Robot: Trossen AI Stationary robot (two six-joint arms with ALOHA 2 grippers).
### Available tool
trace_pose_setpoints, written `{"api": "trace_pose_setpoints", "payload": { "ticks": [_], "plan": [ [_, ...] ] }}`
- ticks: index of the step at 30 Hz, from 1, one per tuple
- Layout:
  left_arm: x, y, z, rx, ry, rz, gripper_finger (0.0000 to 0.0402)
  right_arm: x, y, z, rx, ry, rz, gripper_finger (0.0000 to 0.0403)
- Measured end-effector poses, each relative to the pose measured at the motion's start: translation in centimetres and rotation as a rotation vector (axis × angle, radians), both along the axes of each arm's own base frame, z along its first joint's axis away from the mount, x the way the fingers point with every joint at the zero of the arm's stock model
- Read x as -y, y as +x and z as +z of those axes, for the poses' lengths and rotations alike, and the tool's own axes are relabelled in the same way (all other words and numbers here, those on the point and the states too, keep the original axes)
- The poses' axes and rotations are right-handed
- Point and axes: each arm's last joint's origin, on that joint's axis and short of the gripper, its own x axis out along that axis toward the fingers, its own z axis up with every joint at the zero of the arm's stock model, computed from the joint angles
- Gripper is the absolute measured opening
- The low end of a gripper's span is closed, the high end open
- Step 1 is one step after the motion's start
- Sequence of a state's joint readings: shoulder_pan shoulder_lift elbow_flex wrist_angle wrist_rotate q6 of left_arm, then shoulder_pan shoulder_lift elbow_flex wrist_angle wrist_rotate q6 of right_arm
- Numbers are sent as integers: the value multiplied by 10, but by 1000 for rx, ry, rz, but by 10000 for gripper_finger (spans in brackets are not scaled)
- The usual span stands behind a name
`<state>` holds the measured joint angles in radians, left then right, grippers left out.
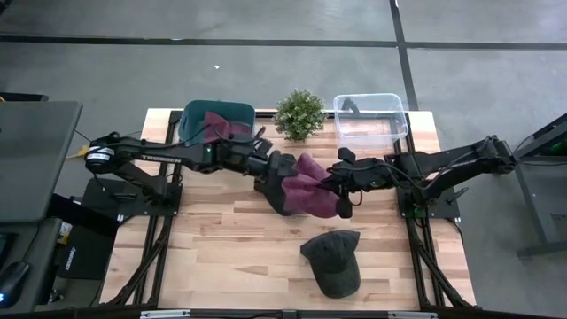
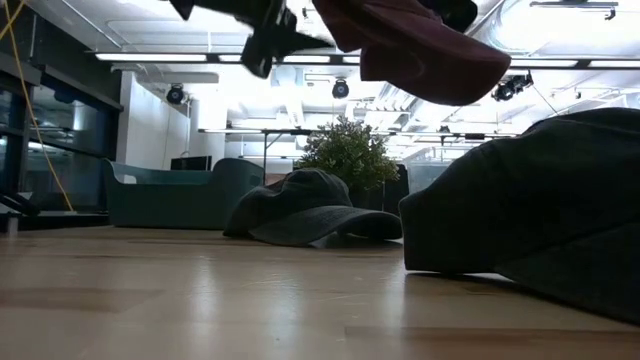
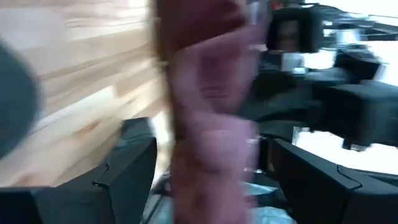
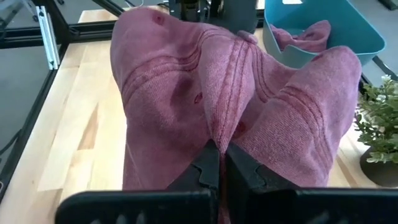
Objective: Pick & Place hat
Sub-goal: Put the dark red cap into the blue bin
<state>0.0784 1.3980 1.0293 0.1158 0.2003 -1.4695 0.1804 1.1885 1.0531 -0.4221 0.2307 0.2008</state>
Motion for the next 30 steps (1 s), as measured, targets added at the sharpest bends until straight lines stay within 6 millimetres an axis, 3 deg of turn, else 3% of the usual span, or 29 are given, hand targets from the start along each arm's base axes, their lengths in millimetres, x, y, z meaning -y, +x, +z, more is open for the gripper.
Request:
{"api": "trace_pose_setpoints", "payload": {
  "ticks": [18,30],
  "plan": [
    [0,0,6,54,2,-2,301,10,5,4,45,20,23,0],
    [0,0,8,72,-4,-17,216,10,5,5,52,18,23,0]
  ]
}}
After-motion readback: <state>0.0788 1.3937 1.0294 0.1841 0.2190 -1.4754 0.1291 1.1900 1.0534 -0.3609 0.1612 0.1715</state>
